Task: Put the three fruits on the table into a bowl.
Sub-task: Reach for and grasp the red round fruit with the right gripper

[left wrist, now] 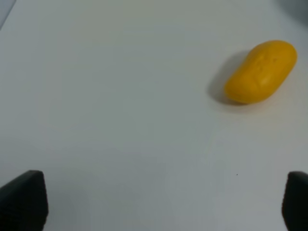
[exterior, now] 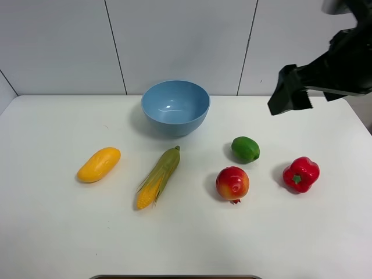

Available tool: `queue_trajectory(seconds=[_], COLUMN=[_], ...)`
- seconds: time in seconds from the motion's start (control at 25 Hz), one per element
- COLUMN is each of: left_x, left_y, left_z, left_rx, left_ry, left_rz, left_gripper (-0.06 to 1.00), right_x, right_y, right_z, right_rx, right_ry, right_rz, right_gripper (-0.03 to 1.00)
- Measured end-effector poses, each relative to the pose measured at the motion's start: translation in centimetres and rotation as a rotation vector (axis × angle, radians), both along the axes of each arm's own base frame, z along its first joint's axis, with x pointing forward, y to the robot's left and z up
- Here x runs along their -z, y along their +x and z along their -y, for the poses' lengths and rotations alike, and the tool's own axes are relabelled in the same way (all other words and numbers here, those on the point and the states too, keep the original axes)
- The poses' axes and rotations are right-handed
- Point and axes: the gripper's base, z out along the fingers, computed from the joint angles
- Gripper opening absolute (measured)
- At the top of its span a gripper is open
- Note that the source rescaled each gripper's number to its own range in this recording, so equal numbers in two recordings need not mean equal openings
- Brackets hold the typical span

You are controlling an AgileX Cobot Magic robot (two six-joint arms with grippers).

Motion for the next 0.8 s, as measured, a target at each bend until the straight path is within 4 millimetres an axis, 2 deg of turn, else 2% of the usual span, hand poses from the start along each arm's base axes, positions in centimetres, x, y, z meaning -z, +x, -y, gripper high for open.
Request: queue_trajectory(seconds=[0.16,0.28,0.6,0.8], left_x=[0.0,0.0,0.0,0.0], left_y=[0.0,0.0,0.0,0.0], left_z=[0.0,0.0,0.0,0.0], left_rx=[0.000,0.000,0.000,0.000], left_ry=[0.000,0.000,0.000,0.000], left_rz=[0.000,0.000,0.000,0.000], left_gripper=[1.00,1.00,1.00,1.00], right_x=[1.7,3.1,6.0,9.7], right_y=[1.1,1.6,3.3,2.8], right_z=[-2.7,-3.9,-4.3,-4.2], right_rx=[-0.044,-0.046,0.032,0.028], right_ry=[-0.035,-0.063,-0.169,-0.170], right_rz=[-0.070,-0.113,-0.149,-0.191], right_gripper=[1.00,1.00,1.00,1.00])
